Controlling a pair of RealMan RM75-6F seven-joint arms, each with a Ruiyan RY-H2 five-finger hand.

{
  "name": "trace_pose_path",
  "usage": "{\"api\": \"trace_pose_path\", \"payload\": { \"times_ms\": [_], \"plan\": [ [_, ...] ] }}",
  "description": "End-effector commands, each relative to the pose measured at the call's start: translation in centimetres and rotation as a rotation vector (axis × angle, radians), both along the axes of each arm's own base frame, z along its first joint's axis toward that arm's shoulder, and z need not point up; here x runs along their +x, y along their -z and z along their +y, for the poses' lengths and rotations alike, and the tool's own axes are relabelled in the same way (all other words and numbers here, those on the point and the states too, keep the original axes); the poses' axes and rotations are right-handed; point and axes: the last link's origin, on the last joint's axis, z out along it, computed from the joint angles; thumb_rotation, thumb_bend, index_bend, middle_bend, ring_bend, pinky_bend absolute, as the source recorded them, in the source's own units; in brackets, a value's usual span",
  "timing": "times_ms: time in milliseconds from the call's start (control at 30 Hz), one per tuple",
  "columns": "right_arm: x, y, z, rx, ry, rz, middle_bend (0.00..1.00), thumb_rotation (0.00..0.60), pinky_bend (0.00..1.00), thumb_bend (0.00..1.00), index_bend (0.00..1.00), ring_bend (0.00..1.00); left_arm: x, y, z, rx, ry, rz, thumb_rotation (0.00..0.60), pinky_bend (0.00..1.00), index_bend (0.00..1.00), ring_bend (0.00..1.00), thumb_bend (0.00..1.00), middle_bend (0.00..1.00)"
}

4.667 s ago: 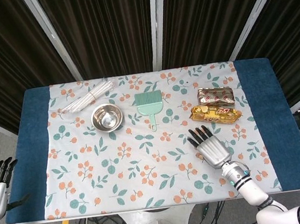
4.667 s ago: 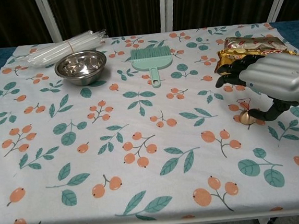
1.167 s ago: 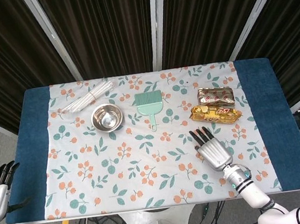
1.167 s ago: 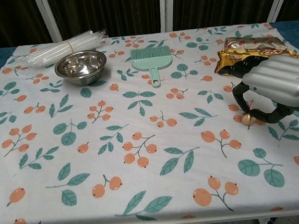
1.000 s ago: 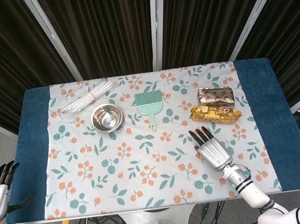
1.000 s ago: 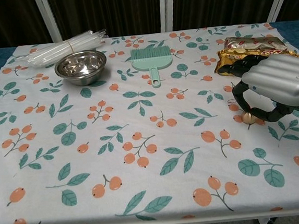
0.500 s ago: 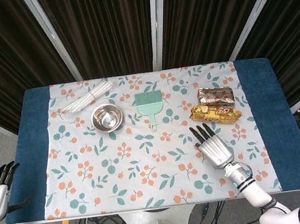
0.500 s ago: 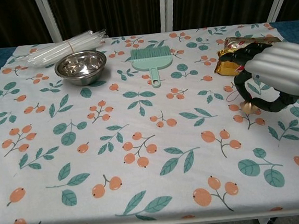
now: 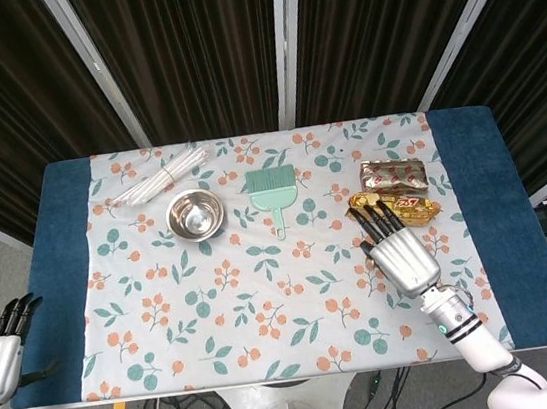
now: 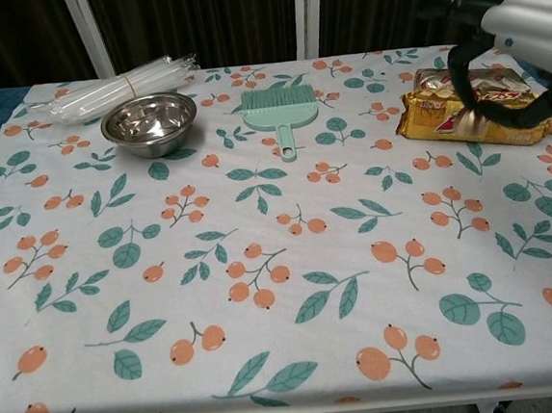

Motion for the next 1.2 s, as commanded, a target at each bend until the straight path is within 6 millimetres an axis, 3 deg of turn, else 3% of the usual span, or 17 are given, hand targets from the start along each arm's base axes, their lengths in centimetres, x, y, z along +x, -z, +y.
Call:
{"api": "trace_pose_path", "payload": {
  "times_ms": [33, 233, 533, 1200],
  "plan": [
    [-1.3, -1.7, -1.2, -0.083, 0.049, 0.011, 0.01, 0.600, 0.00, 0.38, 0.76, 0.00, 0.0, -0.1, 0.0, 0.005, -0.002, -0.001, 0.600, 0.16, 0.09, 0.00, 0.04, 0.04],
    [-0.3, 0.3, 0.2, 0.034, -0.001, -0.010, 0.01, 0.600, 0.00, 0.38, 0.78, 0.00, 0.2, 0.3, 0.1, -0.011, 0.001, 0.002, 0.600, 0.16, 0.09, 0.00, 0.04, 0.04],
    [-2.4, 1.5, 0.5, 0.072, 0.059, 0.023, 0.01, 0.600, 0.00, 0.38, 0.78, 0.00, 0.0, 0.3, 0.0, -0.010, -0.006, 0.002, 0.600, 0.16, 0.09, 0.00, 0.04, 0.04],
    [-3.9, 4.7, 0.7, 0.149, 0.103, 0.084, 0.01, 0.600, 0.00, 0.38, 0.78, 0.00, -0.2, 0.2, -0.1, 0.001, -0.005, 0.003, 0.600, 0.16, 0.09, 0.00, 0.04, 0.04]
  ]
}}
